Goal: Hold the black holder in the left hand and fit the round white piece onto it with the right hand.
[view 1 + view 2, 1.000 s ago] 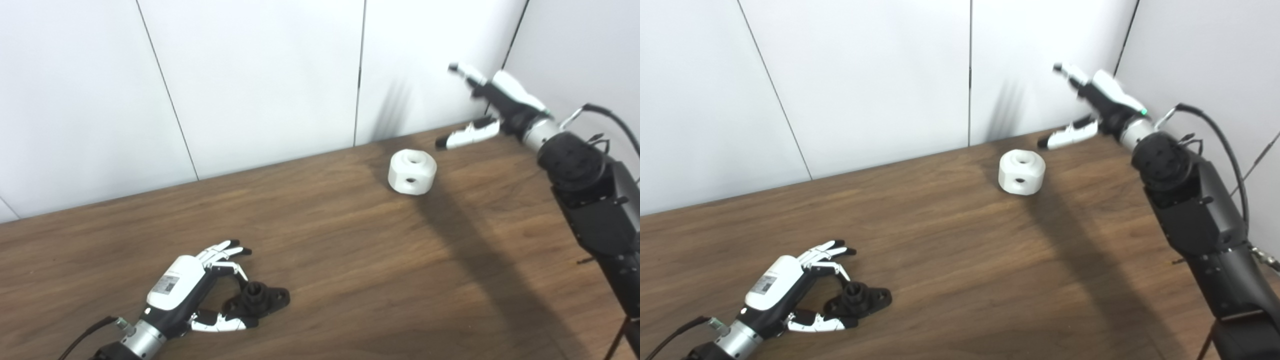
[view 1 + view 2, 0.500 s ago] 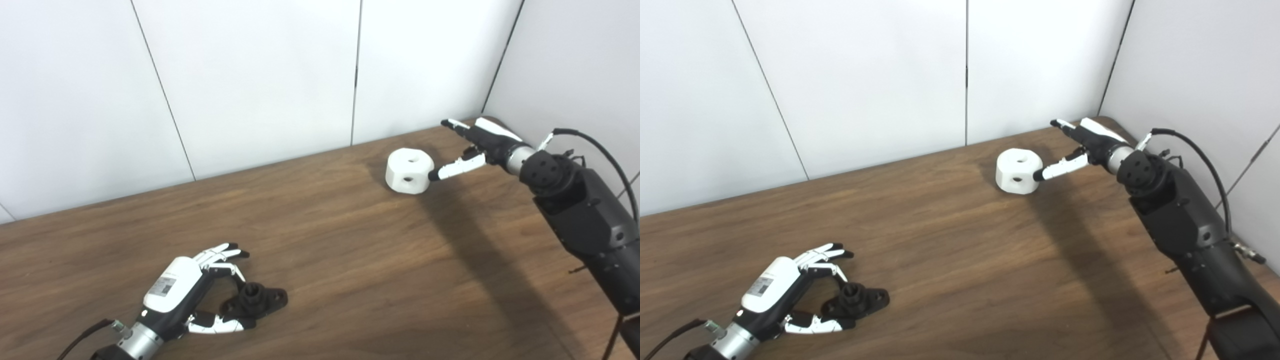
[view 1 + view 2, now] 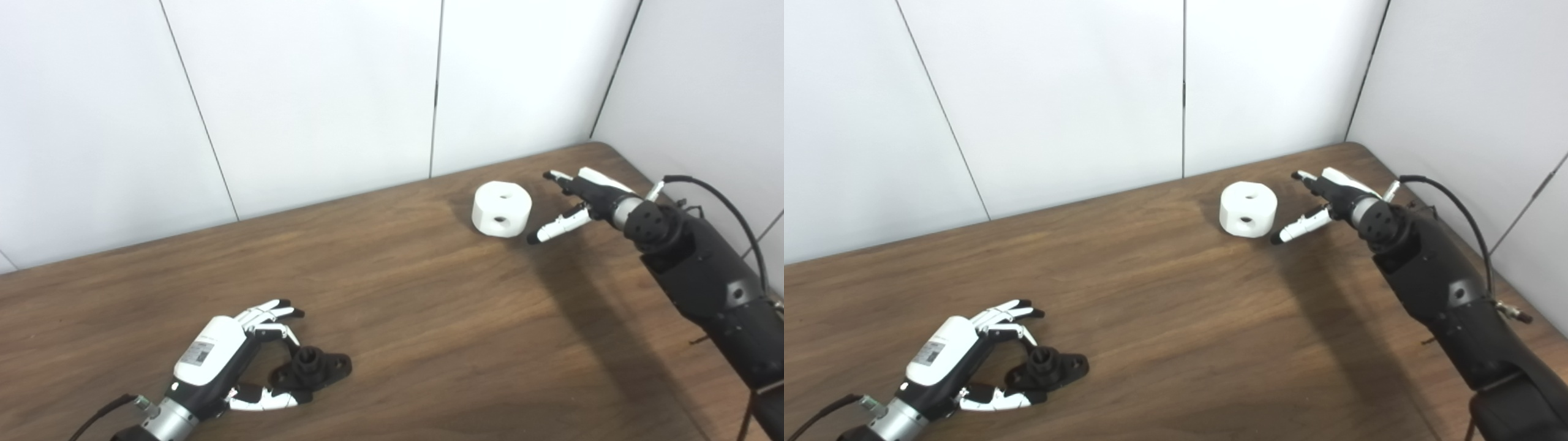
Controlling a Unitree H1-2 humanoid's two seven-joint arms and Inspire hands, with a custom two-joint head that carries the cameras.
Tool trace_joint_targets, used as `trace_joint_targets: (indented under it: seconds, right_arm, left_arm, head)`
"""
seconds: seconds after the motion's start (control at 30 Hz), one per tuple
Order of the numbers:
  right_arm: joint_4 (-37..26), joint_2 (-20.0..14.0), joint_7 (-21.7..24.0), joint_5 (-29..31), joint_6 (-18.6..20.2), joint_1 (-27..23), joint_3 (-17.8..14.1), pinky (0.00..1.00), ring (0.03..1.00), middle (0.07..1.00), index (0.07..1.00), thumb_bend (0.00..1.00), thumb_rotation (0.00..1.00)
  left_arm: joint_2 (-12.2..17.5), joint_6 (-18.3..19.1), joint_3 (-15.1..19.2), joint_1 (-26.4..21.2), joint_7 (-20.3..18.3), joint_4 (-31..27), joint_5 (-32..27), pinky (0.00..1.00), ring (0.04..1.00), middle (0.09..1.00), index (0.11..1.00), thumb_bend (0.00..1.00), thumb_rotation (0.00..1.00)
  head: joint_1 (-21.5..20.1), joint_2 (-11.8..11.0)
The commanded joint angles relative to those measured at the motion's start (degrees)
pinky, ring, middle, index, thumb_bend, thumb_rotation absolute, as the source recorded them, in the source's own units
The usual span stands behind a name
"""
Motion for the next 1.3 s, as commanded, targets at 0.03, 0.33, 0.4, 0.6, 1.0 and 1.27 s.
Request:
trace_joint_targets:
  seconds: [0.03, 0.33, 0.4, 0.6, 1.0, 1.27]
  right_arm:
    - [0.14, 0.03, -0.75, -0.12, -1.78, -2.65, 0.48, 0.75, 0.940, 1.000, 0.972, 0.99, 0.33]
    - [2.17, 1.59, -2.51, -2.80, -3.95, -3.85, 3.55, 0.73, 0.929, 0.983, 0.929, 0.97, 0.33]
    - [2.17, 1.91, -2.74, -3.20, -3.82, -3.91, 3.86, 0.72, 0.919, 0.982, 0.925, 0.96, 0.32]
    - [2.60, 2.78, -3.11, -4.16, -4.25, -4.20, 4.81, 0.75, 0.916, 0.974, 0.912, 0.96, 0.32]
    - [2.57, 3.39, -1.64, -3.73, -5.32, -4.97, 6.19, 0.72, 0.903, 0.971, 0.908, 0.98, 0.33]
    - [1.56, 2.60, 3.16, -3.35, -3.70, -6.69, 7.95, 0.75, 0.941, 0.990, 0.910, 0.99, 0.32]
  left_arm:
    - [2.05, 3.78, -2.20, 4.08, -7.17, 1.77, 4.13, 0.82, 0.889, 0.828, 0.484, 0.52, 0.05]
    - [1.26, 4.49, -2.85, 4.02, -7.79, 1.72, 3.71, 0.83, 0.897, 0.833, 0.484, 0.52, 0.05]
    - [1.15, 4.39, -2.82, 4.06, -7.74, 1.76, 3.53, 0.83, 0.895, 0.831, 0.484, 0.52, 0.05]
    - [1.12, 4.74, -2.82, 4.17, -8.05, 1.24, 3.86, 0.85, 0.903, 0.834, 0.484, 0.52, 0.05]
    - [0.84, 4.95, -2.90, 4.20, -8.29, 0.98, 3.77, 0.86, 0.905, 0.838, 0.484, 0.52, 0.05]
    - [0.64, 4.64, -3.07, 3.88, -7.38, 2.13, 4.42, 0.86, 0.905, 0.840, 0.484, 0.52, 0.05]
  head:
    - [0.10, 0.09]
    - [0.37, -0.15]
    - [0.46, -0.05]
    - [0.62, 0.04]
    - [1.02, 0.62]
    - [1.08, 0.93]
